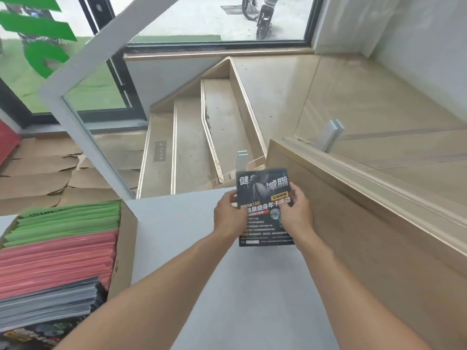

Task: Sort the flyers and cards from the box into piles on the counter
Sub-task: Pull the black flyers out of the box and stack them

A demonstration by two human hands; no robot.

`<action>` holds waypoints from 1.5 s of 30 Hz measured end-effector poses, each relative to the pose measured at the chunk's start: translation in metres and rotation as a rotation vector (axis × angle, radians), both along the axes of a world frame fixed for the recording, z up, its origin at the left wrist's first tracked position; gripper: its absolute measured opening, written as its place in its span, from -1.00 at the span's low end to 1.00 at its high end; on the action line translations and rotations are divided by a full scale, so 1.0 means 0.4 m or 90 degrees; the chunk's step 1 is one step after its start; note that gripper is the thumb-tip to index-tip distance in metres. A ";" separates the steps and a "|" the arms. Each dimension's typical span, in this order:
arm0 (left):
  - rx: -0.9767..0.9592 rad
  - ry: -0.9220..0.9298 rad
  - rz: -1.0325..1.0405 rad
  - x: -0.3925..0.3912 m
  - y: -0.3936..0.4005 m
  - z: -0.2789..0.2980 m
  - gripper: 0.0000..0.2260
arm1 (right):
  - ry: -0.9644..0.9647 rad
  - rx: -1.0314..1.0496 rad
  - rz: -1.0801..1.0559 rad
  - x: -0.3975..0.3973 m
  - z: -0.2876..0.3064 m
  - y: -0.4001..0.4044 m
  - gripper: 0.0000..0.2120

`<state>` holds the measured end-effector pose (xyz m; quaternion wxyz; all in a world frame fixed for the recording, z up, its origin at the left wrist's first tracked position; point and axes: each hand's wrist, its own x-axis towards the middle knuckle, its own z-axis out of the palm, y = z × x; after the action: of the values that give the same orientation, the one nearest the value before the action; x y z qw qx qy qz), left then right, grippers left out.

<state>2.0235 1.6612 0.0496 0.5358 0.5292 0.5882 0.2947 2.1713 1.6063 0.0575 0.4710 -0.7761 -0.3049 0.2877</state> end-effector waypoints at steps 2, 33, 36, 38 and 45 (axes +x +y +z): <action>-0.010 -0.004 -0.016 0.040 0.032 -0.006 -0.55 | -0.067 -0.035 0.003 0.032 0.003 0.044 -0.50; 0.099 0.262 -0.259 0.073 -0.072 -0.138 -0.15 | -0.376 -0.444 0.412 0.159 -0.096 0.328 -0.34; 0.080 0.247 -0.226 0.076 -0.072 -0.136 -0.13 | -0.413 -0.430 0.420 0.163 -0.087 0.326 -0.37; 0.066 0.236 -0.208 0.080 -0.071 -0.136 -0.14 | -0.430 -0.434 0.432 0.165 -0.077 0.330 -0.39; 0.054 0.249 -0.222 0.094 -0.075 -0.104 -0.16 | -0.493 -0.477 0.471 0.162 -0.069 0.334 -0.41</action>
<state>2.0612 1.6312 0.0079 0.4318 0.6913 0.5679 0.1145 2.2361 1.7397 0.0298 -0.1051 -0.7792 -0.5786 0.2169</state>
